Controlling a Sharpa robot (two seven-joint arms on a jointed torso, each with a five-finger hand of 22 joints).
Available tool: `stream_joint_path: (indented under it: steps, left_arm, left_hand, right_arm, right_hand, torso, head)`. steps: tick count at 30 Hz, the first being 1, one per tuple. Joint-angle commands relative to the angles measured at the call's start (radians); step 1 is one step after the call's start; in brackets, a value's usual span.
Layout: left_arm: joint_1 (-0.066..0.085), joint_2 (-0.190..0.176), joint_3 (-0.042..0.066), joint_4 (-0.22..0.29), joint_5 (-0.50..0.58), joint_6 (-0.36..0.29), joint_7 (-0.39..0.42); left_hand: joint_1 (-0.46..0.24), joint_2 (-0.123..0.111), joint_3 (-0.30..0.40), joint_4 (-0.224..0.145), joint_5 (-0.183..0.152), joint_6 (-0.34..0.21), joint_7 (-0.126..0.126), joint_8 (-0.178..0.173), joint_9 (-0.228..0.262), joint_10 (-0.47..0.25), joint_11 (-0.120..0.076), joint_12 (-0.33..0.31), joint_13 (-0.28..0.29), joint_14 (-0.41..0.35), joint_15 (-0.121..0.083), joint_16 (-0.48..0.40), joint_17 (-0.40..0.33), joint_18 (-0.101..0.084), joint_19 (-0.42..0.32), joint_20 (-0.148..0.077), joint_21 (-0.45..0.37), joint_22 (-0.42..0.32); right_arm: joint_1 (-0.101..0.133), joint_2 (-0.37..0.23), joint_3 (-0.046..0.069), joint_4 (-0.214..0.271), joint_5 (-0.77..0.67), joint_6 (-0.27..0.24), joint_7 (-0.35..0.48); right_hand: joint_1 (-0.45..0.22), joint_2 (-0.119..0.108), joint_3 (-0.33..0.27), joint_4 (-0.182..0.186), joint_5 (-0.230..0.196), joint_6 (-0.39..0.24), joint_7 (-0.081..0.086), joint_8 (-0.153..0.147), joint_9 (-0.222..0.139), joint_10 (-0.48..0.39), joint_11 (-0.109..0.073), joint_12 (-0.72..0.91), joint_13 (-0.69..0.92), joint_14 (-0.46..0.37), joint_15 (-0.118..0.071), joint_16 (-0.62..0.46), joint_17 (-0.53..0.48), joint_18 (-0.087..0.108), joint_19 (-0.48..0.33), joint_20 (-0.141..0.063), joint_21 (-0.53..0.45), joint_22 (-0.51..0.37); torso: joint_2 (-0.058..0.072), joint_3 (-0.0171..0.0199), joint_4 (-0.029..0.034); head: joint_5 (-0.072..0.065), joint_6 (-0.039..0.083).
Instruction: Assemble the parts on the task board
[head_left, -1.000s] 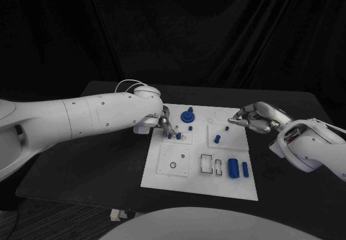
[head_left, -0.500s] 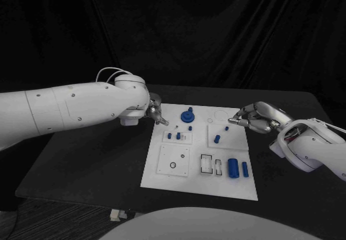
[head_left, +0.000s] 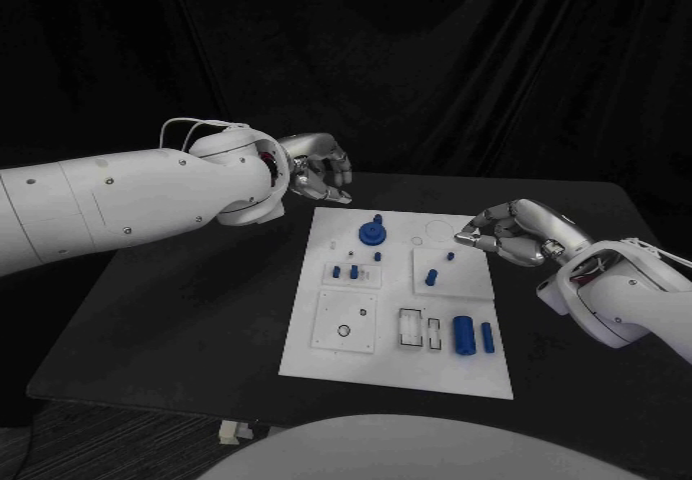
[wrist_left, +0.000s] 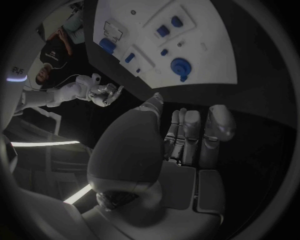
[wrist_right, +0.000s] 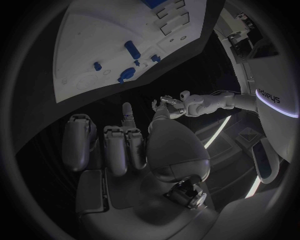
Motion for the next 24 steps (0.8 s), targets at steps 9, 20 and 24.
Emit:
stream_joint_path:
  steps: [9,20,24]
  left_arm:
    - [-0.109,0.087,0.000,-0.089,-0.485,-0.230,0.354]
    - [-0.168,0.164,0.000,-0.166,-0.543,-0.192,0.297]
    - [-0.181,0.187,0.000,-0.178,-0.546,-0.170,0.285]
  left_hand:
    - [0.054,-0.041,0.026,0.002,0.024,0.157,-0.131,-0.144,-0.400,0.050,-0.071,-0.228,-0.466,0.185,-0.075,0.083,-0.034,-0.016,0.149,-0.058,0.134,0.179]
    - [0.025,-0.040,0.018,-0.003,0.008,0.218,-0.100,-0.133,-0.458,0.161,-0.051,-0.208,-0.531,0.187,-0.062,0.088,-0.068,-0.019,0.164,-0.056,0.144,0.185]
    - [0.024,-0.038,0.017,-0.006,0.010,0.231,-0.093,-0.128,-0.462,0.180,-0.054,-0.201,-0.532,0.183,-0.062,0.086,-0.077,-0.018,0.163,-0.055,0.140,0.184]
  right_arm:
    - [-0.005,-0.001,0.001,0.013,-0.005,-0.061,0.056]
    - [-0.017,-0.002,0.001,0.011,-0.005,-0.052,0.057]
    - [-0.023,0.000,0.001,0.008,-0.005,-0.049,0.056]
  right_hand:
    - [0.004,-0.001,-0.007,0.001,-0.005,0.006,-0.002,0.001,0.001,0.104,0.005,0.004,0.263,0.096,0.004,-0.006,0.219,0.020,-0.006,-0.002,-0.003,0.185]
    - [0.004,0.000,-0.007,0.000,-0.006,0.006,-0.002,0.001,0.001,0.104,0.004,0.004,0.263,0.095,0.004,-0.006,0.217,0.020,-0.006,-0.003,-0.004,0.185]
    - [0.004,0.001,-0.008,0.001,-0.008,0.006,-0.003,0.001,0.001,0.104,0.004,0.004,0.263,0.095,0.004,-0.007,0.216,0.020,-0.006,-0.003,-0.004,0.185]
  torso:
    - [0.005,-0.0012,-0.0006]
    - [0.004,-0.0017,-0.0001]
    - [0.004,-0.0016,0.0000]
  head:
    - [-0.003,0.000]
    - [-0.007,0.000]
    - [-0.008,0.000]
